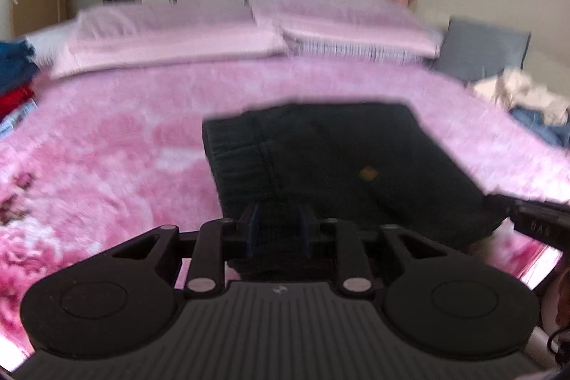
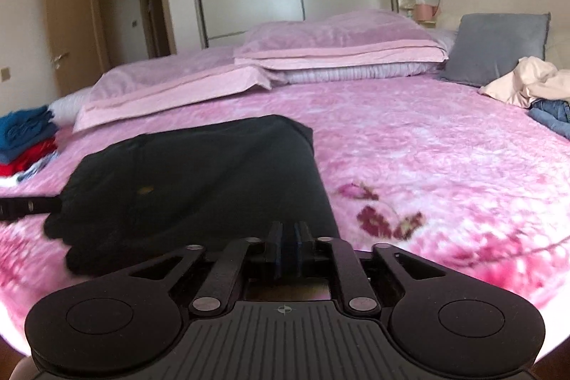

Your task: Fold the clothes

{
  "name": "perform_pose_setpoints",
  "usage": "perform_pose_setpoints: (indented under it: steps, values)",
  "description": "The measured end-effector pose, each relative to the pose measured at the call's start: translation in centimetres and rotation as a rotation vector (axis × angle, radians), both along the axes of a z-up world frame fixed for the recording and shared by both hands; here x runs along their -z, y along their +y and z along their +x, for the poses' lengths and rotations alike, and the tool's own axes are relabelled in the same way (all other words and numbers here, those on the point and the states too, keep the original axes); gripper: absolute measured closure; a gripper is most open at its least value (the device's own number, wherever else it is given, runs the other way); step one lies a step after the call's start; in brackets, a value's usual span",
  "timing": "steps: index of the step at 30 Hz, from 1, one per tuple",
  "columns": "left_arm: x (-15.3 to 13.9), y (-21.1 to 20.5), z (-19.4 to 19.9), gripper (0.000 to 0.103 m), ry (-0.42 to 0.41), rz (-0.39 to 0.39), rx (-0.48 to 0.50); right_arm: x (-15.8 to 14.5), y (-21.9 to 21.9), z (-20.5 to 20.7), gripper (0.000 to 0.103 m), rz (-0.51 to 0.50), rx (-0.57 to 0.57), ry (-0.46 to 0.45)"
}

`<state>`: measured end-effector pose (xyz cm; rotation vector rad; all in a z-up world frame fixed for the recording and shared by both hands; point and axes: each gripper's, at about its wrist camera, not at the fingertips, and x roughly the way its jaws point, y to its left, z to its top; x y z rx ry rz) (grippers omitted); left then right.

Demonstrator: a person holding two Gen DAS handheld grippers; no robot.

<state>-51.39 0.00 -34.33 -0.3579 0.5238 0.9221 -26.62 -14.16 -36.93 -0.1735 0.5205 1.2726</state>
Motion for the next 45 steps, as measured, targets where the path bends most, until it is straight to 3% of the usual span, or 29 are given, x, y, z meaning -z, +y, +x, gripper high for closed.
perform_pose_setpoints:
  steps: [3, 6, 11, 13, 19, 23, 28, 34, 35, 37, 41, 45]
  values:
    - [-0.1, 1.6, -0.4, 0.076, -0.018, -0.064, 0.034, 0.8, 0.9, 0.5, 0.076, -0.011, -0.023, 0.011]
    - [-0.9, 3.0, -0.2, 0.076, 0.017, -0.142, 0.07, 0.3, 1.4, 1.2, 0.076, -0.051, -0.025, 0.061]
    - [-3.4, 6.1, 1.0, 0.08, 0.085, -0.293, 0.102, -2.3, 4.2, 2.3, 0.075, -0.239, 0.003, 0.138]
    - [-4.9, 7.8, 1.1, 0.08, 0.097, -0.3, 0.113, -3.4, 5.5, 2.6, 0.075, -0.322, 0.039, 0.176]
    - [-7.7, 14.2, 1.6, 0.08, 0.167, -0.263, 0.21, -5.3, 6.4, 1.7, 0.075, -0.446, 0.261, 0.328]
    - [-6.9, 18.2, 2.8, 0.083, 0.251, -0.284, 0.345, -6.4, 6.6, -0.7, 0.075, -0.454, 0.415, 0.347]
    - [-5.1, 20.0, 4.3, 0.082, 0.352, -0.273, 0.529, -7.0, 5.8, -2.4, 0.075, -0.4, 0.596, 0.416]
    - [-1.6, 21.3, 5.6, 0.078, 0.428, -0.344, 0.52, -4.2, 7.6, -2.9, 0.073, -0.438, 0.557, 0.375]
    - [-1.8, 21.2, 5.8, 0.078, 0.444, -0.339, 0.526, -4.3, 7.5, -2.8, 0.071, -0.422, 0.569, 0.394]
    - [-2.5, 21.1, 6.2, 0.078, 0.478, -0.33, 0.543, -4.4, 7.1, -2.8, 0.054, -0.386, 0.573, 0.431]
    - [-4.9, 21.8, 7.7, 0.08, 0.511, -0.333, 0.557, -5.2, 5.6, -2.1, 0.053, -0.333, 0.559, 0.512]
    - [-7.1, 22.4, 10.7, 0.08, 0.466, -0.315, 0.618, -5.8, 2.7, -0.3, 0.053, -0.254, 0.683, 0.681]
